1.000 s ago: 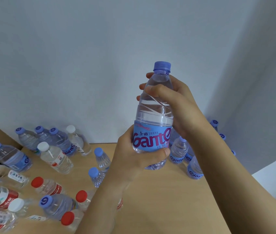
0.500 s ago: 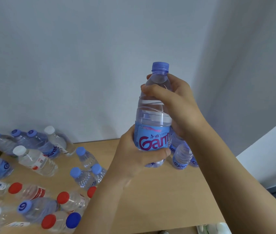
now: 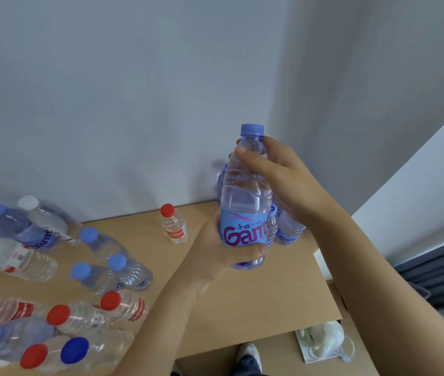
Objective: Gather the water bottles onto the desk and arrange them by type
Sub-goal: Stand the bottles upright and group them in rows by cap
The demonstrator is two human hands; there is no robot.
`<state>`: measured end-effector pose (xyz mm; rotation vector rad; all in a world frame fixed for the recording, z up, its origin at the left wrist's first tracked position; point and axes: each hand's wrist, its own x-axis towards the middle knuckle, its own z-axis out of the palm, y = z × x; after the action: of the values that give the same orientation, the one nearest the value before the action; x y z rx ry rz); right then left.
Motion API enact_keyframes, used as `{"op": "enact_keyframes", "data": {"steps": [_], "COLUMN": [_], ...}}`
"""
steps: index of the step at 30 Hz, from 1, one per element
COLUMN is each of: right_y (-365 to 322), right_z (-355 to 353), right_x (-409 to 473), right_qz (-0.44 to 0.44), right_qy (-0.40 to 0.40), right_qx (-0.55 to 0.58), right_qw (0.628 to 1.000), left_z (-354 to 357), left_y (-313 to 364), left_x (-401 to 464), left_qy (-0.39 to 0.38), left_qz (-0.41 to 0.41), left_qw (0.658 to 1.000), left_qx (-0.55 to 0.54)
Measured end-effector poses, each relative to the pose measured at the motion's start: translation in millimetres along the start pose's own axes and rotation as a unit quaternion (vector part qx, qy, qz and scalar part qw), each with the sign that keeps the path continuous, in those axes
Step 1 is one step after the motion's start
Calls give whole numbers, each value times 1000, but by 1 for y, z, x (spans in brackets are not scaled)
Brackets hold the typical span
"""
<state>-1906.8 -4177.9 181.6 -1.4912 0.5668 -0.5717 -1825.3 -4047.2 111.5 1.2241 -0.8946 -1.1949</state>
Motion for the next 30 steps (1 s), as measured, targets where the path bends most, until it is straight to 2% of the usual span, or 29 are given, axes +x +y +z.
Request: {"op": "enact_keyframes", "data": {"steps": [5,9,16,30], "right_y": [29,54,111,188], "right_z": [-25,-36,-35,-11], "right_x": [-10,-18,-30,-44], "right_qz": [21,36,93,131], "right_qy": [6,-7,-3,-18], "right_qx": [-43,-28,-64,-85], "right_qw": [999,999,994,988], "left_z": [8,13,3,-18], "left_y": [-30,-63,-134,-225], "left_x": [15,25,31,26], "left_qy": [-32,-18,70,200], "left_qz": [-33,-65,-115,-127], "left_qw": [999,998,989,962], "left_qx": [9,-2,55,136]}}
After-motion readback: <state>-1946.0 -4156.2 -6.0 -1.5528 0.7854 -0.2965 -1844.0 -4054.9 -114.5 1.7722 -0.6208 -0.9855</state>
